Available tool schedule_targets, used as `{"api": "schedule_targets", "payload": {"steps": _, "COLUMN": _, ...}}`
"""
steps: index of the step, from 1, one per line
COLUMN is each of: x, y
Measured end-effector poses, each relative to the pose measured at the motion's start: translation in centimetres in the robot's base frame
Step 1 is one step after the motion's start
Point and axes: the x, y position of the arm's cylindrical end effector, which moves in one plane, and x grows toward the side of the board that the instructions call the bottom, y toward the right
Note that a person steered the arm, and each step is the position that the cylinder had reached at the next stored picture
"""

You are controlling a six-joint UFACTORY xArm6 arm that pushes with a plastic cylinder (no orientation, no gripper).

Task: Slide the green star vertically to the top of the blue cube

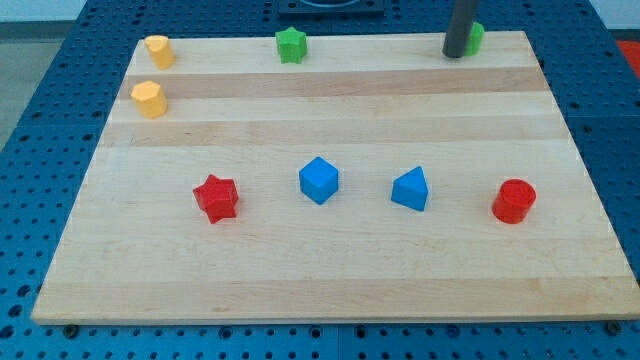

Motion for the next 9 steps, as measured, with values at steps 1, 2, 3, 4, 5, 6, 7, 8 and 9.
{"api": "schedule_targets", "payload": {"steps": 1, "x": 3.2, "y": -5.7}}
{"api": "schedule_targets", "payload": {"steps": 2, "x": 5.3, "y": -16.2}}
{"api": "schedule_targets", "payload": {"steps": 3, "x": 6.1, "y": -26.2}}
{"api": "schedule_targets", "payload": {"steps": 4, "x": 4.2, "y": -31.4}}
{"api": "schedule_targets", "payload": {"steps": 5, "x": 0.6, "y": -34.4}}
{"api": "schedule_targets", "payload": {"steps": 6, "x": -2.5, "y": -34.8}}
{"api": "schedule_targets", "payload": {"steps": 7, "x": -2.6, "y": -32.9}}
{"api": "schedule_targets", "payload": {"steps": 8, "x": -2.9, "y": -29.1}}
{"api": "schedule_targets", "payload": {"steps": 9, "x": -3.7, "y": -24.8}}
